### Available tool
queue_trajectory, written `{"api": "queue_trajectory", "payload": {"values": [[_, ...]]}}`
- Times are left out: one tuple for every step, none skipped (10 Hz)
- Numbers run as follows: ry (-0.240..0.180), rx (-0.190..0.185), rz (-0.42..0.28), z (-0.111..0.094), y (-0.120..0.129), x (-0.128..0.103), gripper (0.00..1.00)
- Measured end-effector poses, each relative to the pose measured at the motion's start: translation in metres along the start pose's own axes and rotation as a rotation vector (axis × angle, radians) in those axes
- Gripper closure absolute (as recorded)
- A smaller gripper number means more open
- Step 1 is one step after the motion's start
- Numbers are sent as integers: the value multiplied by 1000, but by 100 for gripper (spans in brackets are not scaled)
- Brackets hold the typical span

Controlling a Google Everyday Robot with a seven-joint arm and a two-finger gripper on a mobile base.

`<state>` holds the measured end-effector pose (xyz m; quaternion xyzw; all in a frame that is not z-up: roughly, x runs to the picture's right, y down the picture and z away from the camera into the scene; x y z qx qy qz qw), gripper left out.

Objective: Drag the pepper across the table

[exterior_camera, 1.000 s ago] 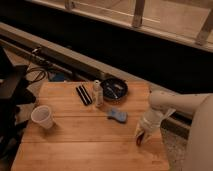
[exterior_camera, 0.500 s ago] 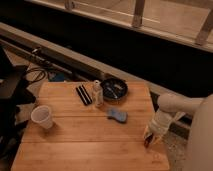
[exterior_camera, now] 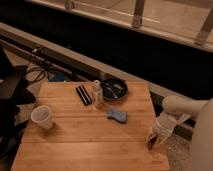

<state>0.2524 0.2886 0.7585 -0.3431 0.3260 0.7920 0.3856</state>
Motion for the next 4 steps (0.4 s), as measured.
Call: {"api": "queue_trajectory", "payload": {"values": [[-1, 2, -5, -1, 0, 1, 77], [-6, 2, -10, -2, 3, -1, 66], [-7, 2, -12, -2, 5, -1, 58], [-6, 1, -9, -2, 4, -1, 55]]}}
